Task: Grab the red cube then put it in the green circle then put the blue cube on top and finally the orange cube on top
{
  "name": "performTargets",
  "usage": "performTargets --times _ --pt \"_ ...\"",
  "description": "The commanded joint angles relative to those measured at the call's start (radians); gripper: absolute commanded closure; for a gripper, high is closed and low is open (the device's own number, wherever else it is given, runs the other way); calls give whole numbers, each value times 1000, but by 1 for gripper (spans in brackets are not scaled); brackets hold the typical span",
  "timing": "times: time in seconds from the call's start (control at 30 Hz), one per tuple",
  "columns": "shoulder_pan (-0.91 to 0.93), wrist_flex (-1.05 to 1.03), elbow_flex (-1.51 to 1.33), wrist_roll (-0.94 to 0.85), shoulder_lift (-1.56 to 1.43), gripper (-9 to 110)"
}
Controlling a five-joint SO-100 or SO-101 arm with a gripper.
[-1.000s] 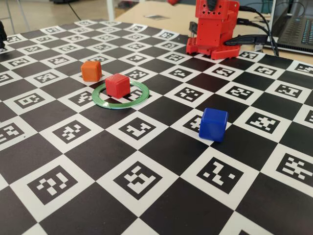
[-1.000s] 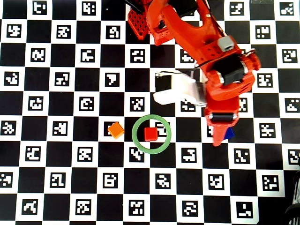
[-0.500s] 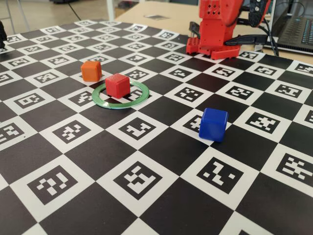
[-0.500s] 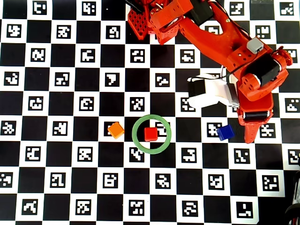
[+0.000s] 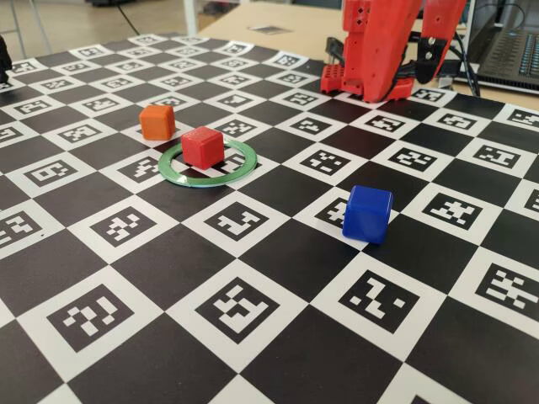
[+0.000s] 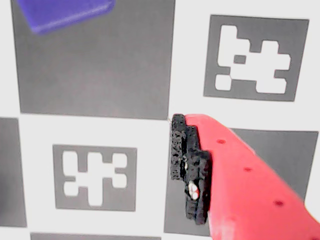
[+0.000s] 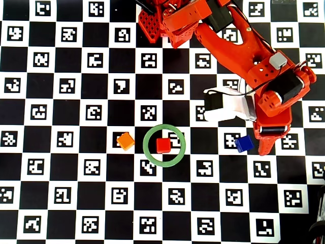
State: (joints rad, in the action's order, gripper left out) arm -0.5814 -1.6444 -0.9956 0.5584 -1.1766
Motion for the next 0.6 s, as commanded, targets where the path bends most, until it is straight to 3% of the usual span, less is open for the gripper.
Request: performTargets --times 0.0,0.57 --pt "14 66 -31 -6 -51 62" --pt "25 321 -270 -37 -31 62"
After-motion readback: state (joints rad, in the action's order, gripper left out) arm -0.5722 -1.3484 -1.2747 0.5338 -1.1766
